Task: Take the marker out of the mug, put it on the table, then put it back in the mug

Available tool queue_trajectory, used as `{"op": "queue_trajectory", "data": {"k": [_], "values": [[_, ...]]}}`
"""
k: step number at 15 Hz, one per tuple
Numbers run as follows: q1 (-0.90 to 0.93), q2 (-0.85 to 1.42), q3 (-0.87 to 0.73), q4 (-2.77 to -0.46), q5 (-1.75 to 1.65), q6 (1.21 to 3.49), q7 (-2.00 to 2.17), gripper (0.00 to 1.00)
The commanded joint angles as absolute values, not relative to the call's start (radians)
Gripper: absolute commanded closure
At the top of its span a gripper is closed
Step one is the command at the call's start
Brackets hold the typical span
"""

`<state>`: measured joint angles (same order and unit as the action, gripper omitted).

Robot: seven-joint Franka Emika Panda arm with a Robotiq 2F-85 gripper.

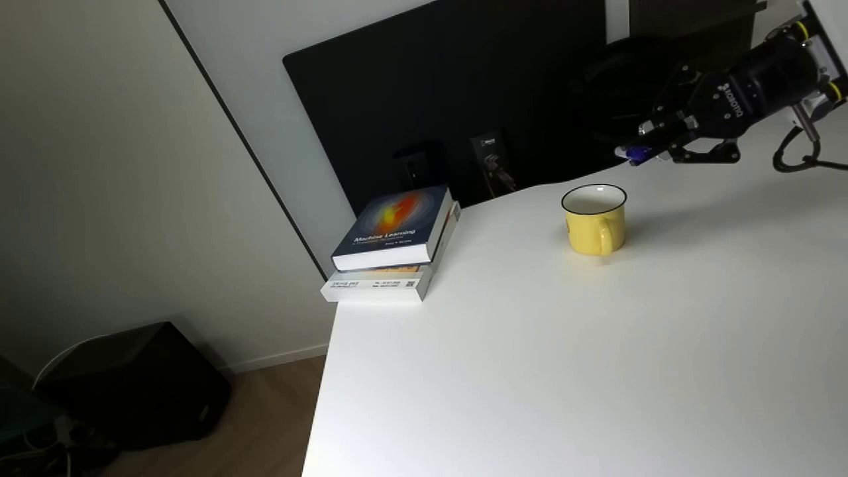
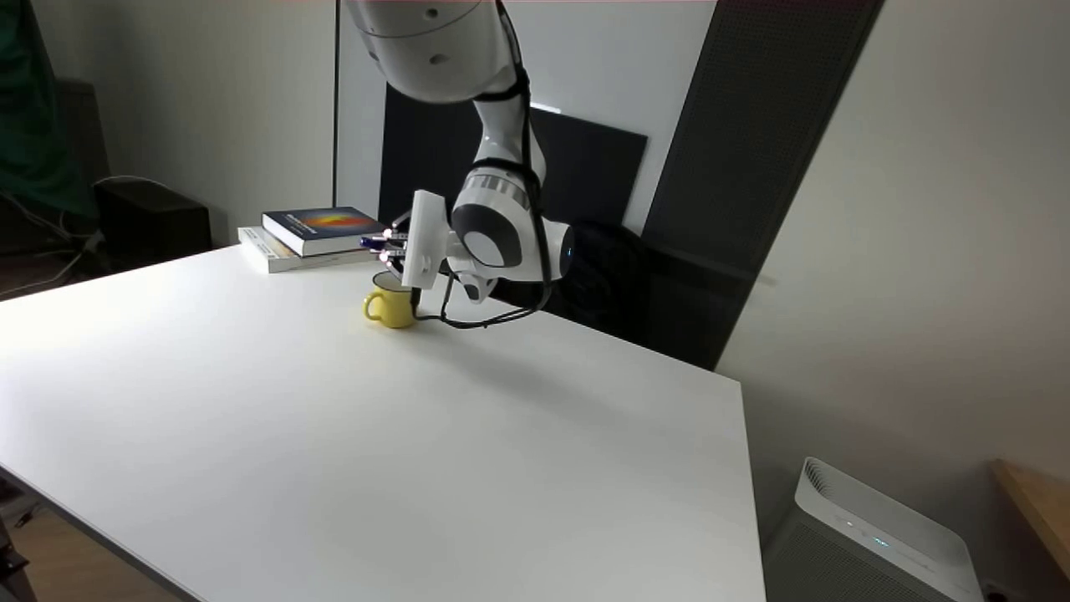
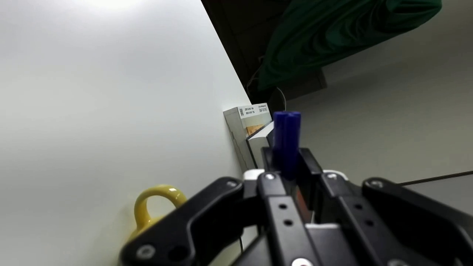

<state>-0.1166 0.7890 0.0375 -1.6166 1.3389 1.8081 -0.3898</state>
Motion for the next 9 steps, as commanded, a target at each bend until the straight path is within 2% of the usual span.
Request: {"op": "queue_trajectory", "data": {"k": [1,9], "values": [[-0.106,0.835,0.025,-1.547,1.340,1.795,-0.329,0.95],[-0.083,0.922,0.032,-1.450,1.318,1.791,-0.280,0.95]]}}
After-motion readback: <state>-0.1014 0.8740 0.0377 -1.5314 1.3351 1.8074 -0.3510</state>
